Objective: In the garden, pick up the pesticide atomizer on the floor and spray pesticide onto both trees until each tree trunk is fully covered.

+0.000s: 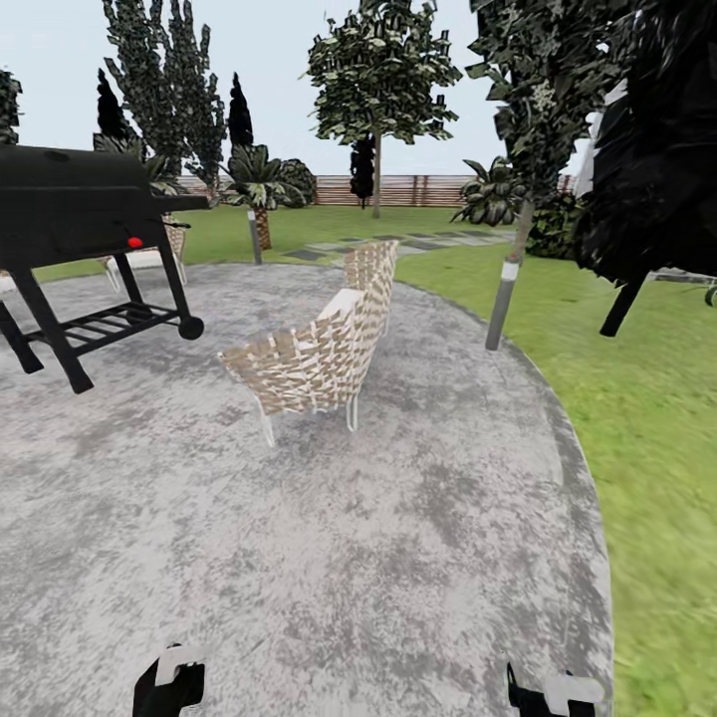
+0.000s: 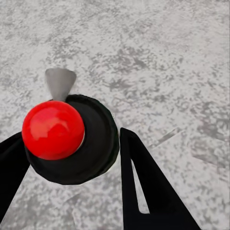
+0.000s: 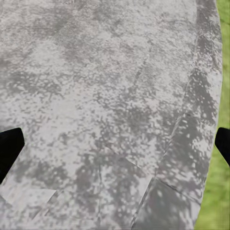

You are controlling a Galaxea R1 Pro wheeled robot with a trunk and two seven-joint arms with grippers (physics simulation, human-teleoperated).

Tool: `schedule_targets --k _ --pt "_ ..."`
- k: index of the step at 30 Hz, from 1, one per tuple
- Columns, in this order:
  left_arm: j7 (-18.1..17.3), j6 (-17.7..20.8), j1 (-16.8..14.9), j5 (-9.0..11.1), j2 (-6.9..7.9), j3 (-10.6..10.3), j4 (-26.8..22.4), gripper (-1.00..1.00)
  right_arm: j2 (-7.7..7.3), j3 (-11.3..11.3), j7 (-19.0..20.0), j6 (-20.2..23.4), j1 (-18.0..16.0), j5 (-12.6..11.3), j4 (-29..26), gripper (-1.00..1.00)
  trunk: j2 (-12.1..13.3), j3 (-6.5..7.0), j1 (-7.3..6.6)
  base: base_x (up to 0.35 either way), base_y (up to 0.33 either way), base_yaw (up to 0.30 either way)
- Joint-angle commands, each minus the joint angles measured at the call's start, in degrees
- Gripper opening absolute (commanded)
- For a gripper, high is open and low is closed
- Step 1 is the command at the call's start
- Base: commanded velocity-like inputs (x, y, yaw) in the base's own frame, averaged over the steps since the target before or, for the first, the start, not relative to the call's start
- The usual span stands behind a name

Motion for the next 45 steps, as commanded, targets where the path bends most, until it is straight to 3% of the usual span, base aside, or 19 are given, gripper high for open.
schedule_targets --k 1,45 --pt "0.1 -0.2 0.0 0.1 -0.01 0.0 0.1 -1.00 0.00 0.0 -0.2 -0.1 0.0 0.1 0.0 1.00 0.0 -0.05 0.02 0.338 0.001 0.277" --pt "-0.2 -0.1 0.0 0.1 -0.01 0.0 0.1 -1.00 0.00 0.0 -0.2 -0.1 0.0 0.1 0.0 1.00 0.0 -0.05 0.02 0.337 0.094 0.277"
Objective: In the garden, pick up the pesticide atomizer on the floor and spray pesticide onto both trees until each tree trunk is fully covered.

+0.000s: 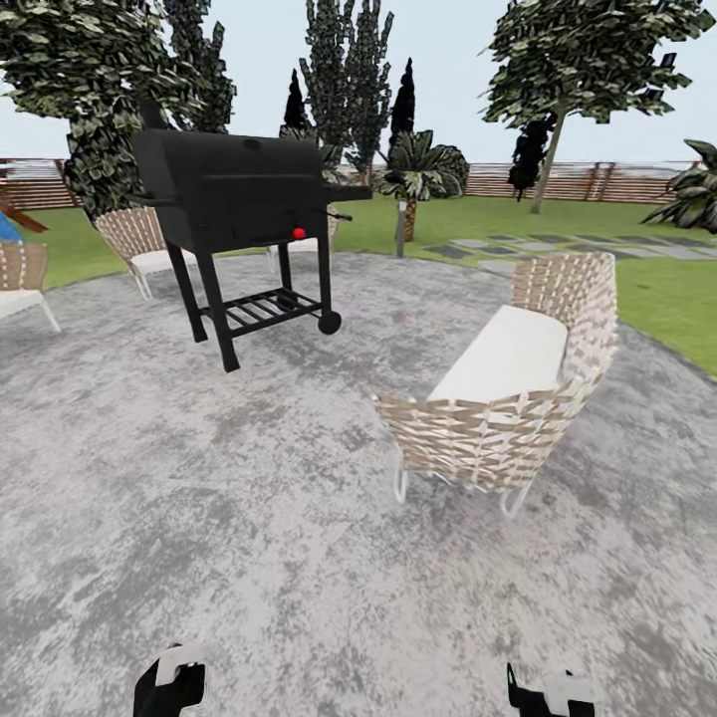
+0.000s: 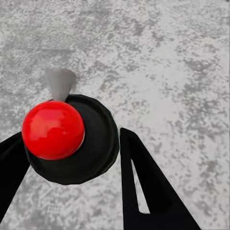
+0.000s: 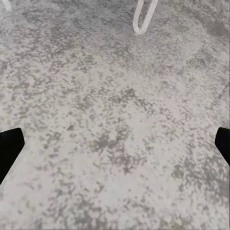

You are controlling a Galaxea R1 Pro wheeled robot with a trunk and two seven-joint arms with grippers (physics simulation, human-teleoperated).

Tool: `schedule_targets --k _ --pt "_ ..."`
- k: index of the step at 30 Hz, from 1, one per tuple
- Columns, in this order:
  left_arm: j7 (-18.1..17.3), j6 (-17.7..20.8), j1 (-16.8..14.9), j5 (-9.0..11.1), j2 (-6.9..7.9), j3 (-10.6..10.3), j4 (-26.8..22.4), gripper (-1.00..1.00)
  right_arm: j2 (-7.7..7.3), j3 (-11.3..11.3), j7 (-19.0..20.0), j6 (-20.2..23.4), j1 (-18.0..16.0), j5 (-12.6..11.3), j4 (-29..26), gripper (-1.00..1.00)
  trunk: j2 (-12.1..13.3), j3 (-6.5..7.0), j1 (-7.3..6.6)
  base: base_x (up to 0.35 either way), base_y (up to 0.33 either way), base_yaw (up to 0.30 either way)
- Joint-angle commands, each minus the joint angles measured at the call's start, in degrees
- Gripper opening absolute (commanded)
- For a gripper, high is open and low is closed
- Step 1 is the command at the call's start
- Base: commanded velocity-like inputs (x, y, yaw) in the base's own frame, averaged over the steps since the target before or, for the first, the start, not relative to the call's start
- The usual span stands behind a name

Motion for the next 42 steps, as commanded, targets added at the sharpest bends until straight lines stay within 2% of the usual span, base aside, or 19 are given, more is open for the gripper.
schedule_targets --k 1,24,42 --pt "0.1 -0.2 0.0 0.1 -0.01 0.0 0.1 -1.00 -0.01 0.0 -0.2 -0.2 0.0 0.1 0.0 1.00 0.0 -0.05 0.03 0.335 0.130 0.277" --pt "0.1 -0.1 0.0 0.1 -0.01 0.0 0.0 -1.00 -0.01 0.0 -0.2 -0.2 0.0 0.1 0.0 1.00 0.0 -0.05 0.03 0.322 0.147 0.266" --pt "0.1 -0.2 0.0 0.1 -0.01 0.0 0.1 -1.00 -0.01 0.0 -0.2 -0.2 0.0 0.1 0.0 1.00 0.0 -0.05 0.03 0.311 0.161 0.021"
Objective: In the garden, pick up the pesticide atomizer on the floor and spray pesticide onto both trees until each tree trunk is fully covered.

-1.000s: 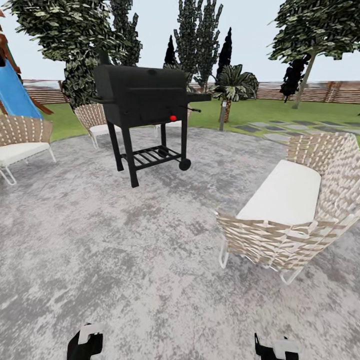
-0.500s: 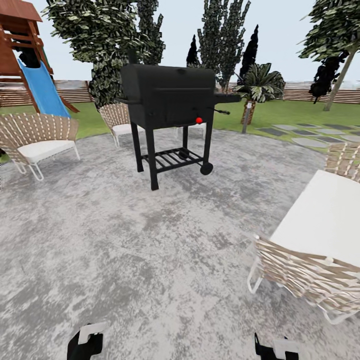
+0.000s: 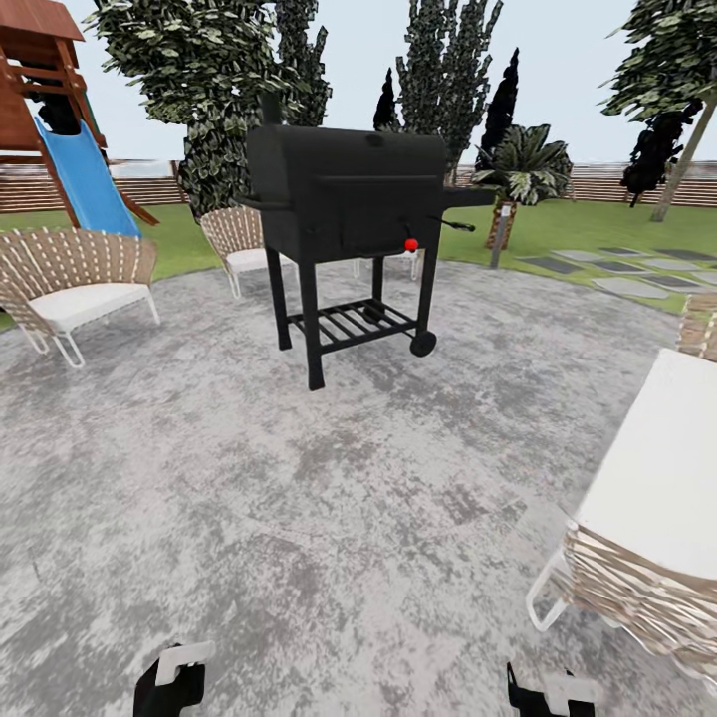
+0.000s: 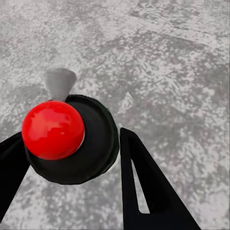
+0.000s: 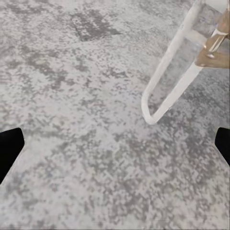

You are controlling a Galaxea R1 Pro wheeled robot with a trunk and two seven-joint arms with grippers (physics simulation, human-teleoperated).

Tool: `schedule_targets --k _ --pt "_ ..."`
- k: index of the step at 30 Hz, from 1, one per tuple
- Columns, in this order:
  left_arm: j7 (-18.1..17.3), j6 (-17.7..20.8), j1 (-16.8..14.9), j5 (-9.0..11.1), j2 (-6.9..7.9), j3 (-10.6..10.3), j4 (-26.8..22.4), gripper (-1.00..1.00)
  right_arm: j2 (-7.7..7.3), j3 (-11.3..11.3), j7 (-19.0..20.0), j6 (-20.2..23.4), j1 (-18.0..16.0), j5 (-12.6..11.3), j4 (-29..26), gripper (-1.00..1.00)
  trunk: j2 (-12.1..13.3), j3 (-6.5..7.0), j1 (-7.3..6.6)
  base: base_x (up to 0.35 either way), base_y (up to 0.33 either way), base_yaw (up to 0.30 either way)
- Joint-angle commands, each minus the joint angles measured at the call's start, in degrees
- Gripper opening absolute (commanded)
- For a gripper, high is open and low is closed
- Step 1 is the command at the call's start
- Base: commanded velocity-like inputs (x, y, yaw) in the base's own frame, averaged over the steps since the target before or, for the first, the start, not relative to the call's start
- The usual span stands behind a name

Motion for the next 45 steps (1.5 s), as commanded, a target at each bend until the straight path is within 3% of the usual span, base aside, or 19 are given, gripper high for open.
schedule_targets --k 1,29,45 --pt "0.1 -0.2 0.0 0.1 0.00 0.0 0.1 -1.00 0.00 0.0 -0.2 -0.2 0.0 0.1 0.0 1.00 0.0 -0.05 0.02 0.311 0.161 0.000" --pt "0.1 -0.1 0.0 0.1 -0.09 0.0 0.0 -1.00 0.00 0.0 -0.3 -0.2 0.0 0.0 0.0 1.00 0.0 -0.05 0.02 0.312 0.156 -0.003" --pt "0.1 -0.1 0.0 0.1 -0.09 0.0 0.0 -1.00 0.00 0.0 -0.3 -0.2 0.0 0.0 0.0 1.00 0.0 -0.05 0.02 0.334 0.049 -0.275"
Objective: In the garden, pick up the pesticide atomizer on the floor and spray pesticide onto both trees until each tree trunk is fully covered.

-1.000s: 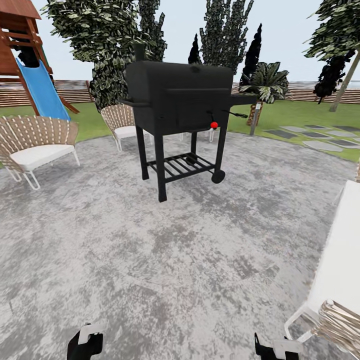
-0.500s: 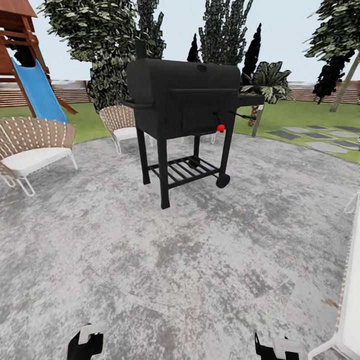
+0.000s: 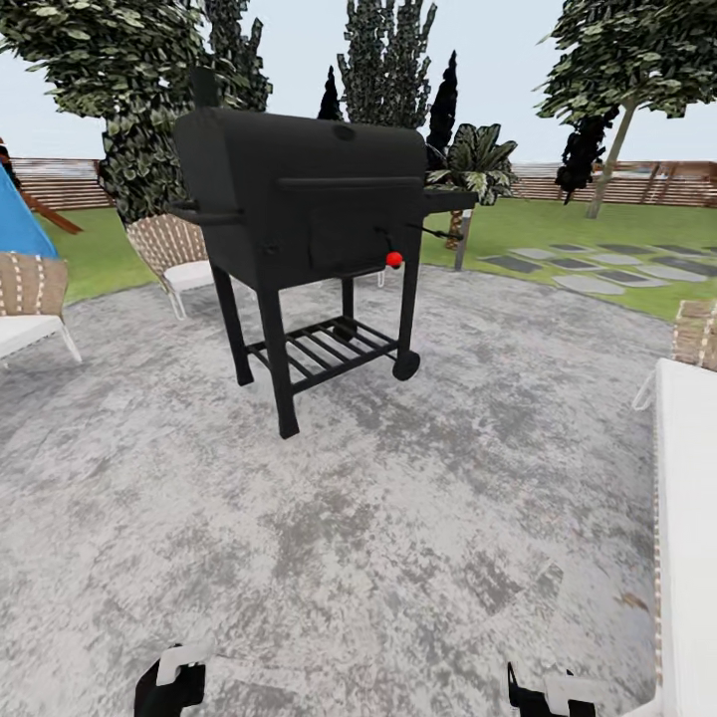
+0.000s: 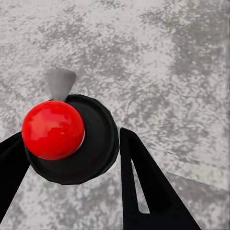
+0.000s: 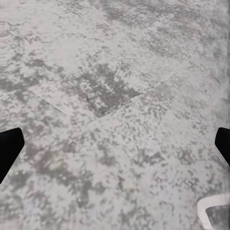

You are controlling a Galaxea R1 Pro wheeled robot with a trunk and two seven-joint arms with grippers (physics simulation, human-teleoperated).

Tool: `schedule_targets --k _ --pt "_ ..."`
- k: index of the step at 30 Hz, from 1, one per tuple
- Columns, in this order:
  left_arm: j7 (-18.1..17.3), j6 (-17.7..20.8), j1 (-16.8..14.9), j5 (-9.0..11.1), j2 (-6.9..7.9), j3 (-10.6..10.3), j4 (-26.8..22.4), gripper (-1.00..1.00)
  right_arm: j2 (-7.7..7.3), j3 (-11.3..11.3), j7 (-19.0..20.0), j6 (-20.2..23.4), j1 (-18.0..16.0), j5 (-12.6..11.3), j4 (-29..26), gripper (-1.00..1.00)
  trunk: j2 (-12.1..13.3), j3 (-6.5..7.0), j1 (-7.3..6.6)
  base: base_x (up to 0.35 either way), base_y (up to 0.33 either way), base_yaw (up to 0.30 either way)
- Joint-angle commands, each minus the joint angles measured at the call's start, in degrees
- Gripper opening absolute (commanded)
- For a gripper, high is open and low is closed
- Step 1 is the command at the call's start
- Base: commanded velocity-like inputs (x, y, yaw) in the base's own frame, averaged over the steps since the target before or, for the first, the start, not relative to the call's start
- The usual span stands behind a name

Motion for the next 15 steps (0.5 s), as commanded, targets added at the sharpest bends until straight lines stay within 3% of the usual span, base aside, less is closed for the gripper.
schedule_targets --k 1,15 --pt "0.1 -0.2 0.0 0.1 0.01 0.0 0.0 -1.00 0.01 0.0 -0.1 -0.2 0.0 0.1 0.1 1.00 0.0 -0.05 0.03 0.338 0.001 -0.300" --pt "0.1 -0.2 0.0 0.1 0.01 0.0 0.0 -1.00 0.01 0.0 -0.1 -0.1 0.0 0.1 0.1 1.00 0.0 -0.05 0.03 0.338 0.012 -0.300"
